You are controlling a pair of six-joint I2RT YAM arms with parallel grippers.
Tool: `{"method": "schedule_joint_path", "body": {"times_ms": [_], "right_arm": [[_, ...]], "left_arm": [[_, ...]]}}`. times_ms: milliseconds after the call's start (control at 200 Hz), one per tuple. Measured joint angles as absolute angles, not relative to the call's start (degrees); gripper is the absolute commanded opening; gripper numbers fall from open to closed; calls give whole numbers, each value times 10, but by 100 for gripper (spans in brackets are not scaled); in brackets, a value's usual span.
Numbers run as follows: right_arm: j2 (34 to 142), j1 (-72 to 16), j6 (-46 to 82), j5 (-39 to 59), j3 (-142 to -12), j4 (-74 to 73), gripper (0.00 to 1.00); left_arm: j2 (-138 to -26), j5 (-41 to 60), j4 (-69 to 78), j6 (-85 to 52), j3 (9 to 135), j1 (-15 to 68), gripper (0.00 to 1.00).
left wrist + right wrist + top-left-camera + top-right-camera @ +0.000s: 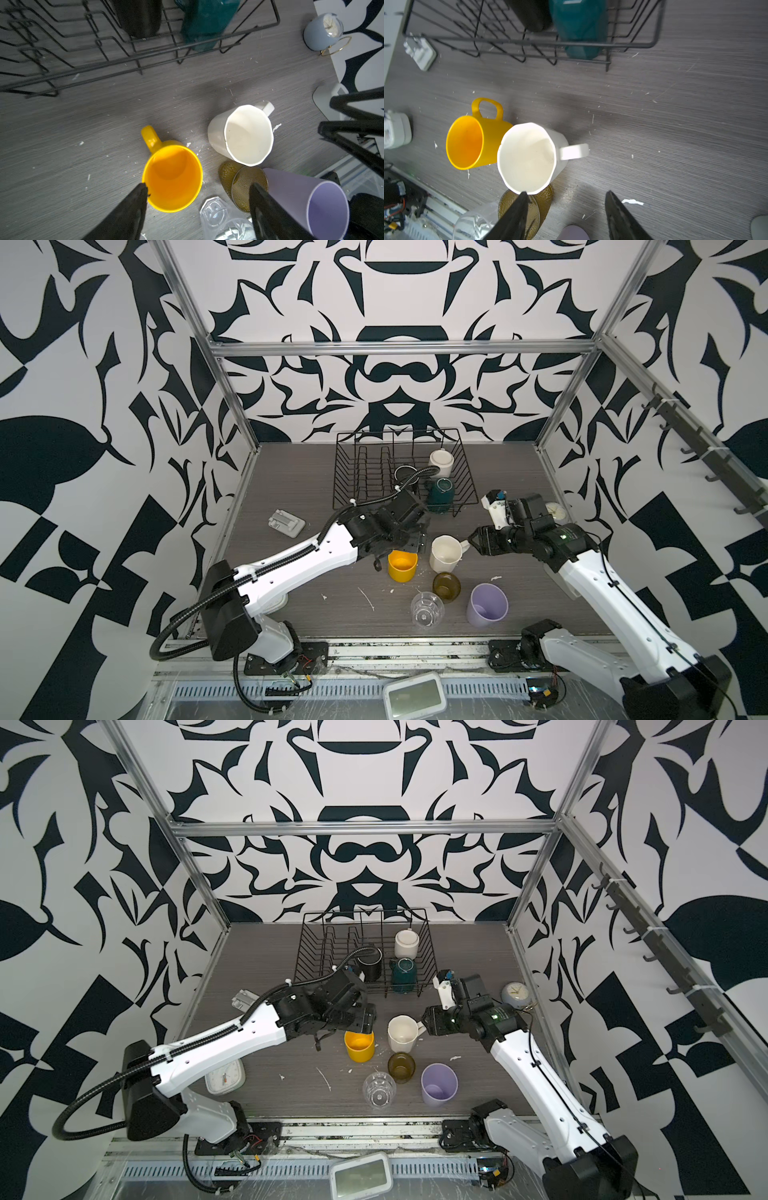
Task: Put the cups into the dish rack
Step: 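Move the right gripper toward the white mug while the left arm swings forward, then lower the right gripper into the white mug and grip its rim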
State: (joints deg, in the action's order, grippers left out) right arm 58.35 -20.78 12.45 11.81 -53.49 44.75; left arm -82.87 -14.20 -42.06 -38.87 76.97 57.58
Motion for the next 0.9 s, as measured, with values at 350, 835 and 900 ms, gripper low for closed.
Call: {"method": "schedule_joint_path", "body": {"times_ms": [350,835,900], "right_arm": [[674,-281,116,66,-547,443,57],[771,-286,78,38,-601,421,51],[783,-286,71,41,-603,420,49]], "left_arm": [[-641,-203,-408,-380,679,497,99],[-538,-215,-393,-372,623,436,99],[-536,-216,-392,-370,623,435,99]]}}
